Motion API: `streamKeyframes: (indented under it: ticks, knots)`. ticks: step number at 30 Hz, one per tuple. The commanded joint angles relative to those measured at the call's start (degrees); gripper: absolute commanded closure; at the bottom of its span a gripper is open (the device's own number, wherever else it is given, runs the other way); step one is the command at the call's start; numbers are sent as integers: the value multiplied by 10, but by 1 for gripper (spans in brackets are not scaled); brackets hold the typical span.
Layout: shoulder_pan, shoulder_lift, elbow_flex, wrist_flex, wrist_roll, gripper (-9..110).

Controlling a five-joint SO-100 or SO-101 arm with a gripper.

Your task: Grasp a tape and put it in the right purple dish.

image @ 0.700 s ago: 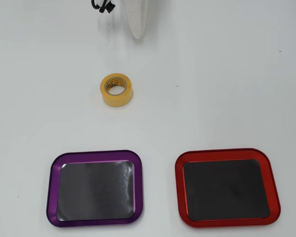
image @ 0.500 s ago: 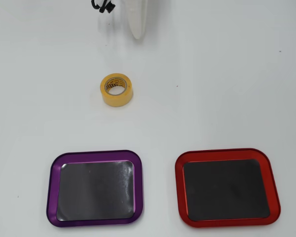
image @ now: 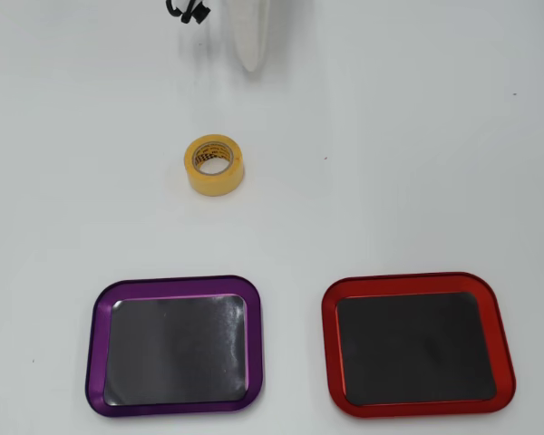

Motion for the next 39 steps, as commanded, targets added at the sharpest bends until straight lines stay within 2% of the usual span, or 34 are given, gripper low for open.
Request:
streamKeyframes:
  ticks: [1,5,7,11,16,22,26,32,39]
  knots:
    - [4,53,-15,-44,-28,102]
    - [-3,50,-70,-77,-174,102]
    - [-2,36,-109,-68,-190,102]
    - [5,-76,-160,-59,-197,102]
    - [-3,-323,-282,-59,-200,101]
    - [4,-624,-475,-18,-202,91]
    - [4,-771,-577,-21,-201,89]
    - [13,-891,-687,-21,-201,89]
    - [13,-946,-755,-22,-202,89]
